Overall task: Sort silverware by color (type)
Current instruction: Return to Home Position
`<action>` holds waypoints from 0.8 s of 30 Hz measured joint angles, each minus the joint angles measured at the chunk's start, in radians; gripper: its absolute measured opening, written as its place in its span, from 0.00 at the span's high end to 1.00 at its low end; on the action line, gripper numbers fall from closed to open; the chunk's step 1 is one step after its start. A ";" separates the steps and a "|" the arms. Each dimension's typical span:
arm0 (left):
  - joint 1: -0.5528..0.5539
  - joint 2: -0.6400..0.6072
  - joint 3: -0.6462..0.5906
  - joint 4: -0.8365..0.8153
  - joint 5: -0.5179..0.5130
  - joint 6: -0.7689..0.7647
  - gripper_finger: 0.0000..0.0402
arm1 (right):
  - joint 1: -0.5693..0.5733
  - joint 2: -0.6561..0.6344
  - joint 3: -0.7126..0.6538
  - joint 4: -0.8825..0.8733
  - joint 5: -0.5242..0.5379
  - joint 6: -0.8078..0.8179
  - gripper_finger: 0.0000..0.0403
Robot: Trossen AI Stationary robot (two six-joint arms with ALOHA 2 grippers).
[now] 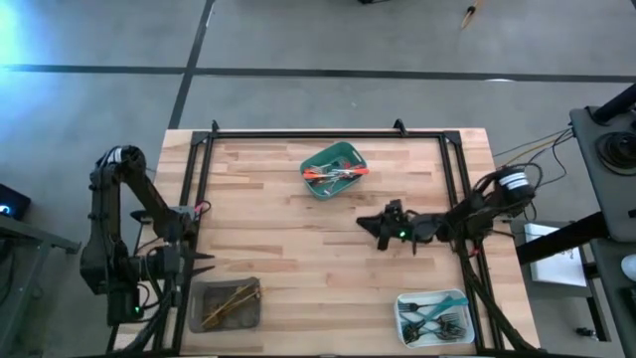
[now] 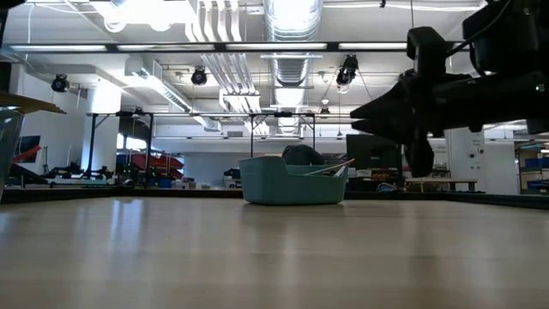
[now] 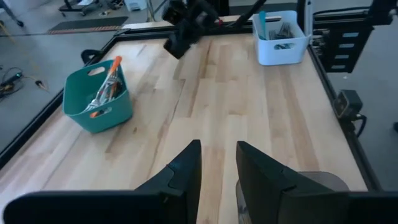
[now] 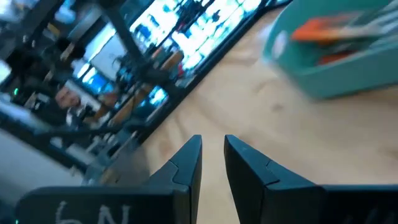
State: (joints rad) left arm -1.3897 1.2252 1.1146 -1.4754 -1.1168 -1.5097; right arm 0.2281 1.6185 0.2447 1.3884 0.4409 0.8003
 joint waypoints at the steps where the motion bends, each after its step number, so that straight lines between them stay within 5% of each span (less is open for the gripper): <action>1: -0.001 -0.014 -0.003 0.001 0.000 0.011 0.79 | -0.010 -0.027 -0.024 0.001 0.009 0.000 0.85; 12: 0.001 -0.144 -0.016 0.000 -0.024 0.133 0.79 | -0.063 -0.320 -0.208 0.004 0.032 -0.029 0.85; 21: 0.005 -0.242 -0.016 0.000 -0.421 0.234 0.79 | -0.071 -0.374 -0.232 -0.068 0.016 -0.147 0.85; 24: 0.009 -0.278 -0.016 0.001 -0.454 0.270 0.79 | -0.100 -0.376 -0.233 -0.080 -0.045 -0.164 0.85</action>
State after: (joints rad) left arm -1.3807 0.9472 1.0989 -1.4748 -1.5705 -1.2394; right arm 0.1278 1.2427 0.0116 1.3083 0.3955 0.6367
